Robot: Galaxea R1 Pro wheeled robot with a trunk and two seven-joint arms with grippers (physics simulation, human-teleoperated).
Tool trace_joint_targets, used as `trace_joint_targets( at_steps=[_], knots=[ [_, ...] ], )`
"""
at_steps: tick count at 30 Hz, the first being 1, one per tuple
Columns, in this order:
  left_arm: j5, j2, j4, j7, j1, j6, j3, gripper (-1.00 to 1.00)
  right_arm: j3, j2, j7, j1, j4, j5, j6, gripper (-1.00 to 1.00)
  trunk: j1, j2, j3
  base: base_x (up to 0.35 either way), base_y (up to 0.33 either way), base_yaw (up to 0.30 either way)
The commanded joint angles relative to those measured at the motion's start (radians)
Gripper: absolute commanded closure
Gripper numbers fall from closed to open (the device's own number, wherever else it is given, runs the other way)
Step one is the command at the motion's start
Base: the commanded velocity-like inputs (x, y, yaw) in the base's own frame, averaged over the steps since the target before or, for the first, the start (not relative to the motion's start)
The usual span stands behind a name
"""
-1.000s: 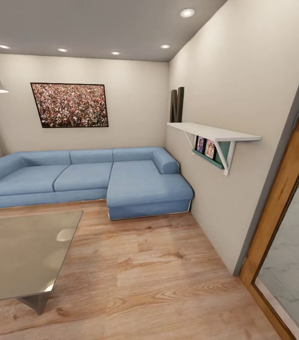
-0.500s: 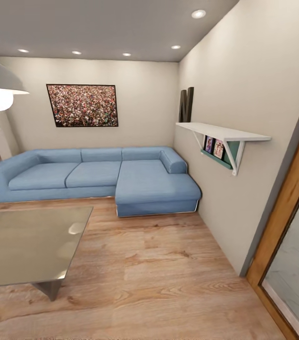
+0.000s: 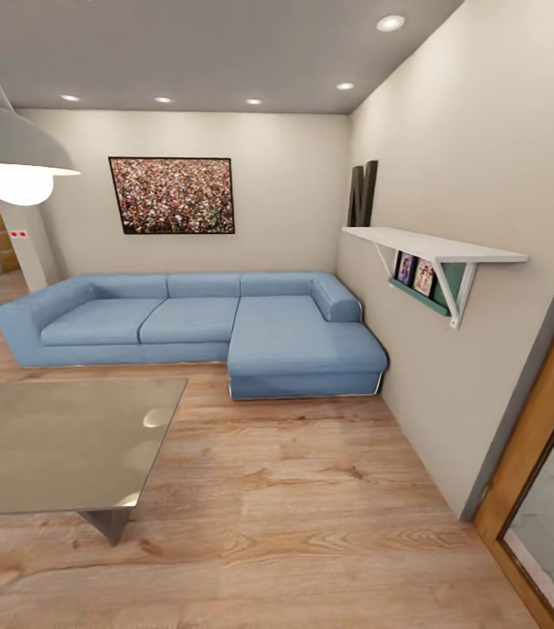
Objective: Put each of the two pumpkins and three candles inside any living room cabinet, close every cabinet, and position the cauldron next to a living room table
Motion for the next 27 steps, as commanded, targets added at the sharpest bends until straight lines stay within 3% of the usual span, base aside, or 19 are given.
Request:
trace_joint_targets(
  at_steps=[1, 27],
  knots=[
    [0.0, 0.0, -0.001, 0.001, 0.0, -0.002, -0.001, -1.0, 0.0, 0.0, -0.001, -0.001, 0.001, 0.001, -0.004, -1.0, 0.0, -0.001, -0.001, 0.0, 0.0, 0.131],
    [0.0, -0.001, -0.001, 0.001, 0.0, -0.002, -0.003, -1.0, 0.0, 0.006, -0.003, 0.0, 0.006, 0.006, -0.007, -1.0, 0.0, -0.001, -0.001, 0.0, 0.0, 0.133]
  ],
)
